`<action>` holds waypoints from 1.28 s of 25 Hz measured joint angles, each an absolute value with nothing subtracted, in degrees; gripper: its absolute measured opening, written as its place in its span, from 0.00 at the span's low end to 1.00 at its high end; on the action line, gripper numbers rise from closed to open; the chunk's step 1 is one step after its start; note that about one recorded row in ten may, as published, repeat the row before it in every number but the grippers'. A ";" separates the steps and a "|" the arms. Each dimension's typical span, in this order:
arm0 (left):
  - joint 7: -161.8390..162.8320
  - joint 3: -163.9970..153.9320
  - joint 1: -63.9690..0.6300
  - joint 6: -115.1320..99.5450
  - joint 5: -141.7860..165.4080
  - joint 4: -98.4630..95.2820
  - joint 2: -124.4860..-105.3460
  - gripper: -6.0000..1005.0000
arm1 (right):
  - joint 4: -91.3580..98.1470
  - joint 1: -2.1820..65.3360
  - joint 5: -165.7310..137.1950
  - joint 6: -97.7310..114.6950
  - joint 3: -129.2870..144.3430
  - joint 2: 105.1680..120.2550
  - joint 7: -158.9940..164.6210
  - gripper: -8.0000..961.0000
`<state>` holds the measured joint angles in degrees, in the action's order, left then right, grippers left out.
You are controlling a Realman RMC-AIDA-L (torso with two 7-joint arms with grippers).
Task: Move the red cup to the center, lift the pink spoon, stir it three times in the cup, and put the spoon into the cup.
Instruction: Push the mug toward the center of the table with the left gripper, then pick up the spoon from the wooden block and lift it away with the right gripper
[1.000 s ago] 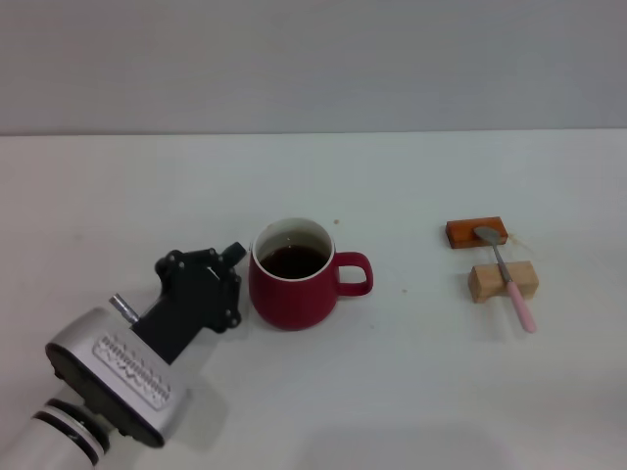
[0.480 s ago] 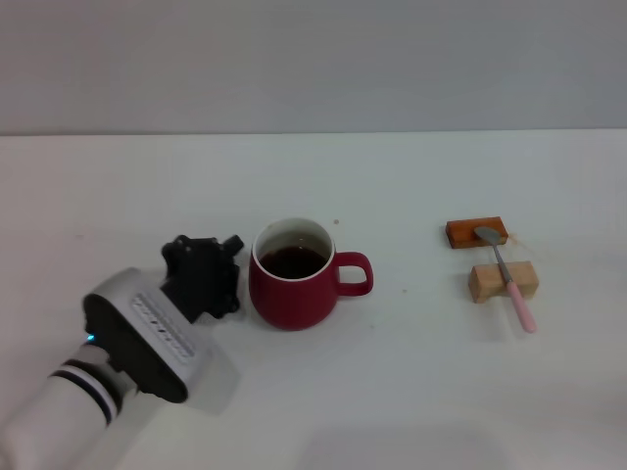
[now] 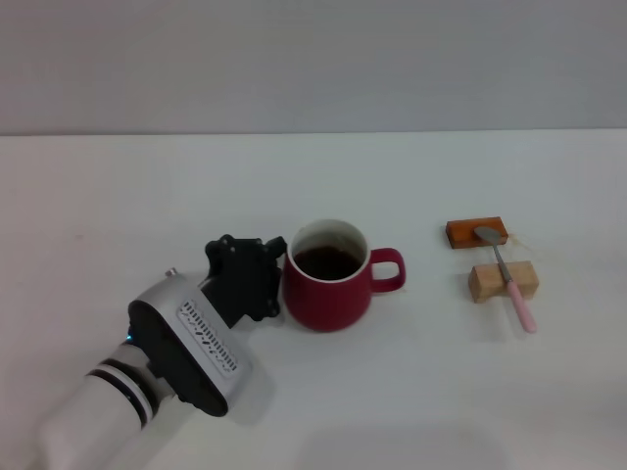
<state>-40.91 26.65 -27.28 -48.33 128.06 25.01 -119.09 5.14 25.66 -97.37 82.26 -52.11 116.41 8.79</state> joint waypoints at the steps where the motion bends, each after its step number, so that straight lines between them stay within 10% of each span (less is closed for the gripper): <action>1: -40.92 26.54 -27.29 -48.33 128.06 25.11 -119.09 0.01 | 5.14 25.66 -97.37 82.26 -52.11 116.41 8.79 0.74; 24: -13.87 56.31 -21.84 -59.32 127.33 18.25 -118.40 0.01 | 4.89 26.72 -98.27 80.91 -51.12 117.82 8.79 0.74; 32: 2.58 68.19 -21.17 -65.64 127.39 14.06 -118.09 0.21 | 2.12 25.84 -98.79 77.79 -49.00 118.79 8.79 0.74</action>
<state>2.58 68.19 -21.17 -65.64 127.39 14.06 -118.09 2.12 25.84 -98.79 77.79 -49.00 118.79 8.79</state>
